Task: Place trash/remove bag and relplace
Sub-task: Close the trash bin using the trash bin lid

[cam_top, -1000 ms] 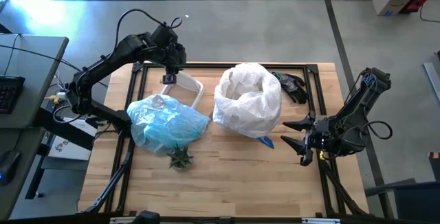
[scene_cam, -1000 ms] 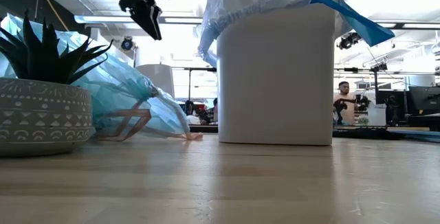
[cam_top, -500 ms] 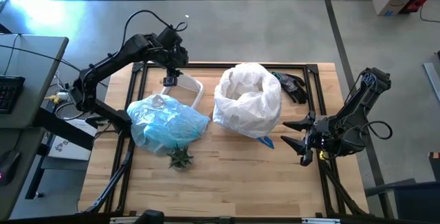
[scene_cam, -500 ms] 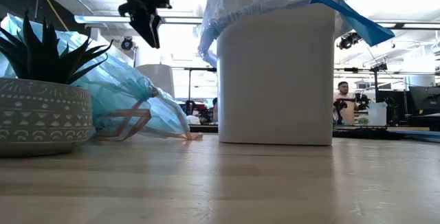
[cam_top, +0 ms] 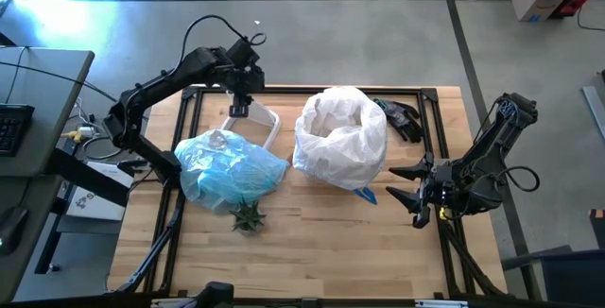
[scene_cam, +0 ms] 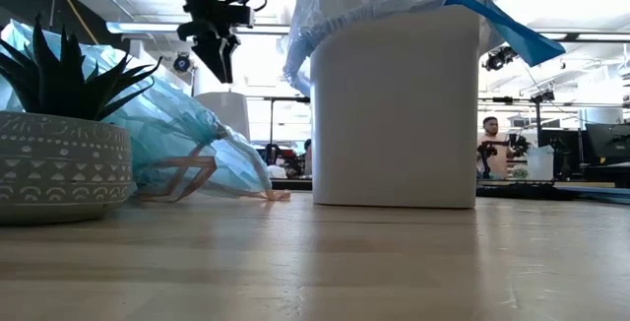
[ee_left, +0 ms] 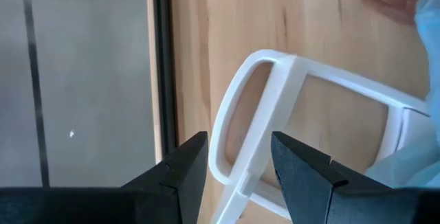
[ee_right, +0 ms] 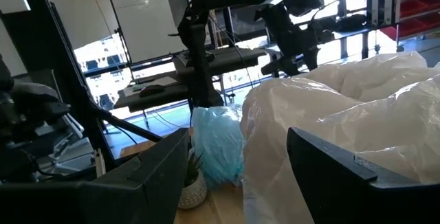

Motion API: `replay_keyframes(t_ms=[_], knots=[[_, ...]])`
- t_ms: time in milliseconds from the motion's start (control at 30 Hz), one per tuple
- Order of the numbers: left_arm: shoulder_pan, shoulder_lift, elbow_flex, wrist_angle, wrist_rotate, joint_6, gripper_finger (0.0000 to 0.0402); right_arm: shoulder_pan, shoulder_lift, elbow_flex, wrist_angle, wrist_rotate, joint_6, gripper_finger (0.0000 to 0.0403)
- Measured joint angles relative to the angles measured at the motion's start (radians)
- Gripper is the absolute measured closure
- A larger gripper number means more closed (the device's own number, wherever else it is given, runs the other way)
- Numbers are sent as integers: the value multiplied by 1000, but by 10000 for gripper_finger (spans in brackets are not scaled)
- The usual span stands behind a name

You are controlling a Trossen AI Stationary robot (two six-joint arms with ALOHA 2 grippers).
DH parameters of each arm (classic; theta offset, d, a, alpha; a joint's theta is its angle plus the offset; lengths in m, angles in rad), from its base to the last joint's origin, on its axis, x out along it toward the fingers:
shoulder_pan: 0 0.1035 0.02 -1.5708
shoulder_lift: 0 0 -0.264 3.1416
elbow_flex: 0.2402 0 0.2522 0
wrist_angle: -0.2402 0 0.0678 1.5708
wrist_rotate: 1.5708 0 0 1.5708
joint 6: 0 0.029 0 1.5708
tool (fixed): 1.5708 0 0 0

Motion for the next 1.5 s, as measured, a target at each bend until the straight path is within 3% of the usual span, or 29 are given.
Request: replay_keyframes(t_ms=[1500], knots=[[-45,45,0,-33,56,47,257,0,0,0,-1,0,0,171]])
